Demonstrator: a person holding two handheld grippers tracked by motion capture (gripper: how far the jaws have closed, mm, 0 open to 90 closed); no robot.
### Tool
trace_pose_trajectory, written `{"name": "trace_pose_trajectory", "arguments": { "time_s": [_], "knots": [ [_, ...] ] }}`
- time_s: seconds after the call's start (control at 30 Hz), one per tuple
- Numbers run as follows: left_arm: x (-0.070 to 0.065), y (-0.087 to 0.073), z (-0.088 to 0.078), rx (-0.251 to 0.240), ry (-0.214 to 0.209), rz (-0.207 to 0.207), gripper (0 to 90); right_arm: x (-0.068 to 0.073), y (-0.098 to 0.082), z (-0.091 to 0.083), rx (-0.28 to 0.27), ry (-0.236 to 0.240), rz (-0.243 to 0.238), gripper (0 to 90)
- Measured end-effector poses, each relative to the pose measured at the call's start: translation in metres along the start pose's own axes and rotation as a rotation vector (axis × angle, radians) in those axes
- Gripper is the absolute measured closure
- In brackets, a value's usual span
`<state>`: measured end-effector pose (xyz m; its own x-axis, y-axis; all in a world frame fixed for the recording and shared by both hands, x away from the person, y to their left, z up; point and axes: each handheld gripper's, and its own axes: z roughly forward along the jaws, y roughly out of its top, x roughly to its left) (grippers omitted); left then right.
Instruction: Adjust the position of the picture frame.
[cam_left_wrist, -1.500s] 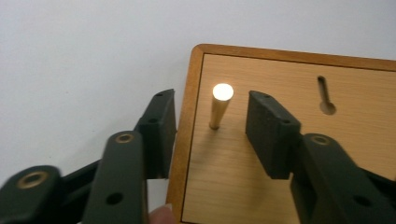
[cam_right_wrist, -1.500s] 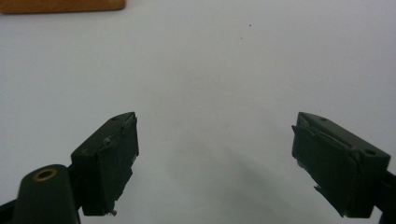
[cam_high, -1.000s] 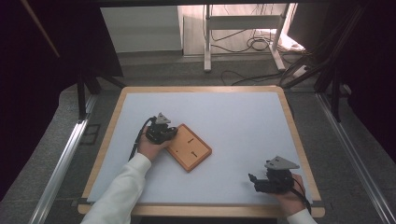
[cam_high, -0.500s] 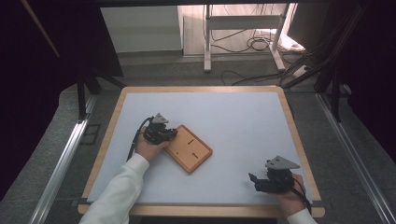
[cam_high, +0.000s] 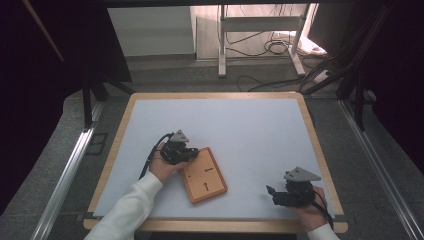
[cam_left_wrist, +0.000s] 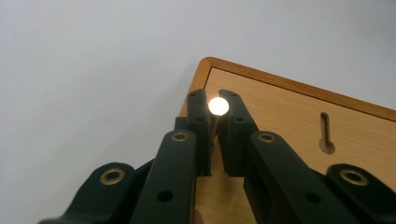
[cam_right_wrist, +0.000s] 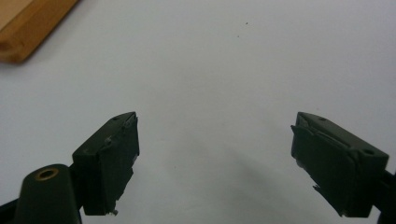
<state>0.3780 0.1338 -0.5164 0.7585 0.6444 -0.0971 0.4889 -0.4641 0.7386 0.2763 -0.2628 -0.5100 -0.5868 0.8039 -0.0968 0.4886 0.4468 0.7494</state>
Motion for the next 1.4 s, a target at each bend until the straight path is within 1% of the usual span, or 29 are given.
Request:
{"name": "trace_pose_trajectory", "arguments": {
  "time_s": [0.13,0.43,0.47,0.5,0.53,0.57,0.6,0.63,0.67,0.7,0.73,0.77,0.8,0.87,0.97,1.0,1.03,1.07,1.1,1.13,1.17,1.2,1.23,1.27,1.33,1.4],
  "knots": [
    [0.003,0.0,0.006,-0.002,-0.02,-0.011,84.4,0.0,0.0,0.0,0.002,0.0,-0.002,15.4],
    [0.005,0.0,0.008,-0.013,-0.03,-0.005,84.2,0.0,0.0,0.001,0.005,0.002,-0.004,15.4],
    [0.005,-0.001,0.008,-0.016,-0.033,-0.007,84.0,0.0,0.0,0.001,0.007,0.002,-0.004,15.4],
    [0.006,-0.001,0.007,-0.016,-0.043,-0.023,83.3,0.0,0.0,0.001,0.008,0.002,-0.004,15.4],
    [0.007,-0.001,0.004,-0.029,-0.039,-0.037,81.4,0.0,0.0,0.001,0.006,0.002,-0.002,15.4],
    [0.006,-0.002,0.0,-0.041,-0.022,-0.038,77.0,0.0,0.0,0.0,0.006,0.001,-0.002,15.4],
    [0.006,-0.002,0.0,-0.041,-0.022,-0.038,73.4,0.0,0.0,0.0,0.005,0.001,-0.002,15.4],
    [0.006,-0.002,-0.006,-0.042,-0.002,-0.028,73.4,0.0,0.0,0.0,0.005,0.001,-0.002,15.4],
    [0.005,-0.003,-0.012,-0.039,0.013,-0.015,68.9,0.0,-0.001,-0.001,0.002,0.0,-0.004,15.4],
    [0.005,-0.004,-0.018,-0.039,0.021,-0.015,68.9,0.0,-0.001,-0.001,0.002,0.0,-0.004,15.4],
    [0.005,-0.006,-0.025,-0.043,0.023,-0.027,65.1,0.0,-0.001,-0.001,0.001,0.0,-0.004,15.4],
    [0.006,-0.011,-0.036,-0.046,0.029,-0.059,54.3,0.0,-0.001,-0.002,0.0,-0.001,-0.003,15.4],
    [0.006,-0.011,-0.036,-0.046,0.029,-0.059,50.3,0.0,-0.001,-0.002,0.0,-0.001,-0.003,15.4],
    [0.006,-0.018,-0.045,-0.042,0.041,-0.072,49.8,-0.001,-0.001,-0.002,0.0,-0.001,-0.001,15.4],
    [0.007,-0.029,-0.053,-0.019,0.068,-0.076,49.2,0.0,0.0,-0.002,0.0,-0.002,-0.003,15.4],
    [0.01,-0.037,-0.056,0.003,0.064,-0.087,51.6,0.0,0.0,-0.003,0.0,-0.003,-0.003,15.4],
    [0.011,-0.04,-0.057,0.012,0.069,-0.088,55.9,0.0,0.0,-0.003,-0.001,-0.003,-0.002,15.4],
    [0.011,-0.04,-0.057,0.012,0.069,-0.088,59.5,-0.001,0.0,-0.003,-0.001,-0.003,-0.002,15.4],
    [0.014,-0.046,-0.059,0.031,0.077,-0.094,64.7,-0.001,0.0,-0.003,-0.002,-0.004,-0.002,15.4],
    [0.014,-0.046,-0.059,0.031,0.077,-0.094,71.3,-0.001,0.0,-0.003,-0.002,-0.004,-0.002,15.4],
    [0.015,-0.048,-0.06,0.041,0.076,-0.094,71.3,-0.001,0.0,-0.003,-0.003,-0.004,-0.002,15.4],
    [0.015,-0.051,-0.06,0.067,0.091,-0.083,82.9,-0.001,0.0,-0.004,-0.003,-0.004,-0.003,15.4],
    [0.015,-0.053,-0.06,0.079,0.097,-0.079,87.9,-0.001,0.0,-0.004,-0.002,-0.005,-0.003,15.4],
    [0.015,-0.053,-0.06,0.079,0.097,-0.079,90.0,-0.001,0.0,-0.004,-0.002,-0.006,-0.003,15.5],
    [0.015,-0.054,-0.058,0.097,0.094,-0.077,90.0,-0.002,0.0,-0.003,-0.001,-0.008,-0.003,15.4],
    [0.014,-0.053,-0.056,0.101,0.094,-0.074,90.0,-0.002,0.0,-0.003,-0.001,-0.009,-0.002,15.4]
  ]
}}
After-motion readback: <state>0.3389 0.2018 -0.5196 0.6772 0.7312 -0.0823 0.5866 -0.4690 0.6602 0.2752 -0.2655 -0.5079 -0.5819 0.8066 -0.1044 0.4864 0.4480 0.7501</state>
